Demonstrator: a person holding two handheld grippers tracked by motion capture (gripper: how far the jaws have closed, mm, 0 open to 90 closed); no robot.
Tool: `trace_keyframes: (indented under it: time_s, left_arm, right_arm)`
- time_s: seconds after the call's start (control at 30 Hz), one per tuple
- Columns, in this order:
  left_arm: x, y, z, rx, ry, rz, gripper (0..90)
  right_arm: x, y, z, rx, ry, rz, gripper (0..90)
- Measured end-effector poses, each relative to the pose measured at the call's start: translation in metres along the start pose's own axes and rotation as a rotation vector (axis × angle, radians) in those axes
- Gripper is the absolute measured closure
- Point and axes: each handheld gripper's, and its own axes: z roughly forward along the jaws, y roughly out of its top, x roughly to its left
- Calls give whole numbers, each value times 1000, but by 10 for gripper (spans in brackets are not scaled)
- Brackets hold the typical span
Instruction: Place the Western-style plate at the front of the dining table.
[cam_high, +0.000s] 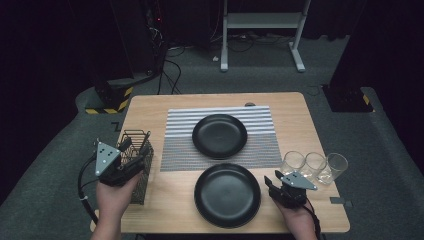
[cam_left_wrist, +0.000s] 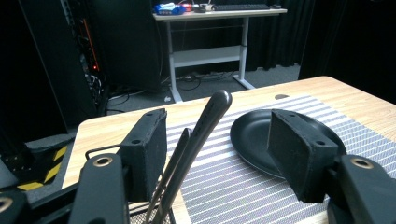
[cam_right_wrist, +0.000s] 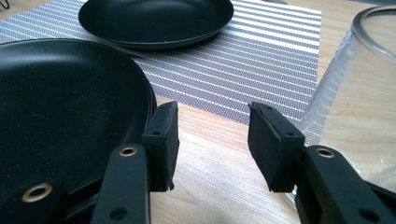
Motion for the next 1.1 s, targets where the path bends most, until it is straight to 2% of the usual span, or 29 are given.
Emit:
trace_keyframes:
  time_s: [0.27,0.8,0.97,1.1]
  left_arm:
    - [0,6,8,0,-4,4,377]
    - [-5,14,25,4,-15,5,385]
    - [-8,15,29,18,-14,25,392]
    - [-10,15,33,32,9,42,410]
  right_arm:
    - [-2,0,-2,-5,-3,22,532]
    - [-3,-2,0,2,-6,20,535]
    - [-4,-2,0,2,-6,24,535]
    - [-3,-2,0,3,-4,24,535]
